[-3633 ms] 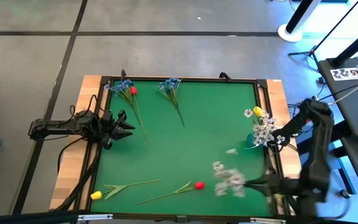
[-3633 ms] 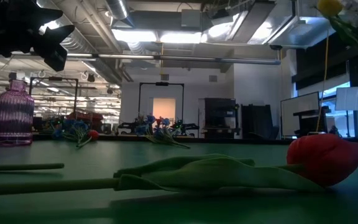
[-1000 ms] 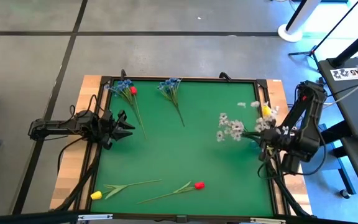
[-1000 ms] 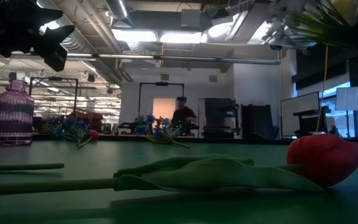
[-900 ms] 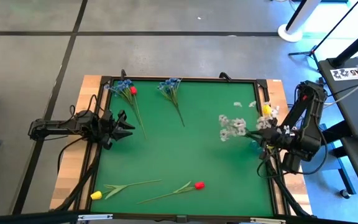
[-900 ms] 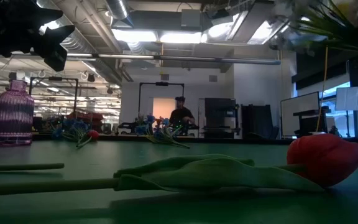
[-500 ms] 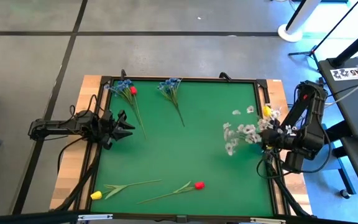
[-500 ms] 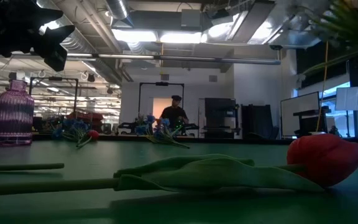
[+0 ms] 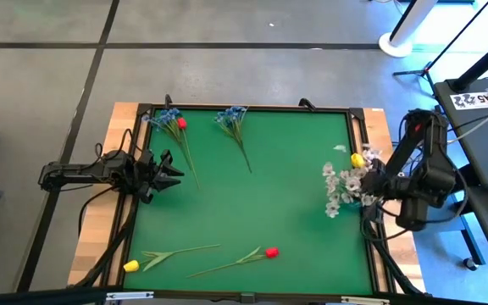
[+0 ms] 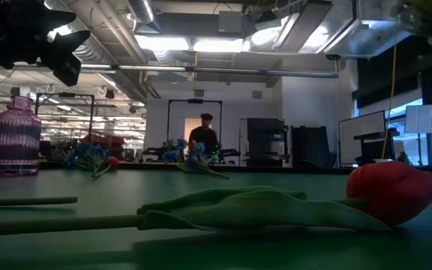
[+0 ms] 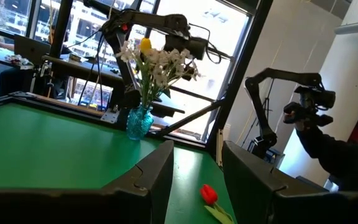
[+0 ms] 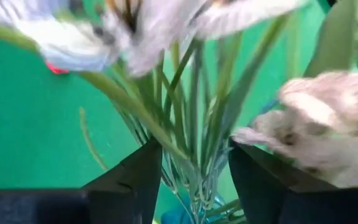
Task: Sort flowers into vase by color
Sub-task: Put the white flower into the blue vase
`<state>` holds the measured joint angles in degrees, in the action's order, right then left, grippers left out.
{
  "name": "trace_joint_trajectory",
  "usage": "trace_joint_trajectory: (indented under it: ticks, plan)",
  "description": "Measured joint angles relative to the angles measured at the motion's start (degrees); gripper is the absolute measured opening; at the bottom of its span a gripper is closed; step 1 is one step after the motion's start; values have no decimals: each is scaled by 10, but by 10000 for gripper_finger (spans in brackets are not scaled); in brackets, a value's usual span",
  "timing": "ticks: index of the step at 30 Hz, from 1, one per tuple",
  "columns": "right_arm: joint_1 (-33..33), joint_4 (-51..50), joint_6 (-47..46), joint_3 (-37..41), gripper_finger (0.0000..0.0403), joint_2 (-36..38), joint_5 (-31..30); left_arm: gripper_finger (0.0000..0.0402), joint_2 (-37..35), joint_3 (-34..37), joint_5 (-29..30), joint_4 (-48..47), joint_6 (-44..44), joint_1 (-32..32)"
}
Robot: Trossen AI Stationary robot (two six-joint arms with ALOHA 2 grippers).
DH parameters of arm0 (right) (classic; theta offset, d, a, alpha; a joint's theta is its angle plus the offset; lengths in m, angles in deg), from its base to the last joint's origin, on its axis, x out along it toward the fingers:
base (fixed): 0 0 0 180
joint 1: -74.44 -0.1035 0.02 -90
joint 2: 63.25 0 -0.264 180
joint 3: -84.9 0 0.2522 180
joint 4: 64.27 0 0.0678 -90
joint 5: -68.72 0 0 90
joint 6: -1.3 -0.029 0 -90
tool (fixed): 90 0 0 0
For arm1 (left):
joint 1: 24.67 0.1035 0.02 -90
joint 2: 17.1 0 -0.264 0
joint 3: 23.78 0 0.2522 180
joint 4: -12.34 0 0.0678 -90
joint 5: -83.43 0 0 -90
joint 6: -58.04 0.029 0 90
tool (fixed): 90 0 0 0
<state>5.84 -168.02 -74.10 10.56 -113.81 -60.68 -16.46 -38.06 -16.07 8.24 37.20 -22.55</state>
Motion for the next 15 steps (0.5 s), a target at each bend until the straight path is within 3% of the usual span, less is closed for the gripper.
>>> trace_joint_trajectory:
  ticks: [7, 12, 15]
  plan:
    - [0, 0, 24, -17, 188, 66, 22, 133, 0, 0, 0, 0, 0, 0]
    - [0, -1, 9, -31, 188, 133, 100, 133, 0, 0, 0, 0, 0, 0]
    - [0, -1, -13, -51, 188, 164, 115, 133, 0, 0, 0, 0, 0, 0]
